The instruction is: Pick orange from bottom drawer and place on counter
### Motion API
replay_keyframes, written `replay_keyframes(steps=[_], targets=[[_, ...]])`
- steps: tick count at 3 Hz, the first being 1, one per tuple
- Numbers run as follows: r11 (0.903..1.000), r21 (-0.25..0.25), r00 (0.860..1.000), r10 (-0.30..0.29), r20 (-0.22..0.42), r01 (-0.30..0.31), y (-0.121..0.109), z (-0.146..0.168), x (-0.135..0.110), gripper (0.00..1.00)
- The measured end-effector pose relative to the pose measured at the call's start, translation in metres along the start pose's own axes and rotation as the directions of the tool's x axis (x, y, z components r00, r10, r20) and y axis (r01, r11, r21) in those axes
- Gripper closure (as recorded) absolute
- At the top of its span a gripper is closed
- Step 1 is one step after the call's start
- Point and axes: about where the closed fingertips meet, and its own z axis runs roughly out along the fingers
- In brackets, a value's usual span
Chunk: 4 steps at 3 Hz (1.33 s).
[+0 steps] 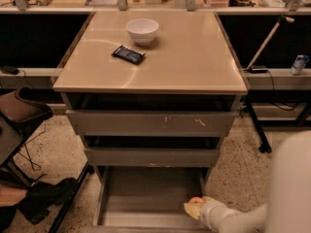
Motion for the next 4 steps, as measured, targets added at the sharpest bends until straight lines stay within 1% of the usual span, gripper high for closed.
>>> replay_keyframes(steps=[1,2,3,4], targets=[[0.9962,0.024,0.994,0.082,0.073,-0.084,-0.011,-0.068,-0.032,1.00],[0.9733,0.053,0.965,0.214,0.150,-0.224,-0.023,-0.129,-0.074,1.00],[0.9712,0.073,0.954,0.207,0.215,-0.227,-0.029,-0.159,-0.109,1.00],[0.9727,0.072,0.956,0.201,0.214,-0.221,-0.028,-0.158,-0.109,1.00]])
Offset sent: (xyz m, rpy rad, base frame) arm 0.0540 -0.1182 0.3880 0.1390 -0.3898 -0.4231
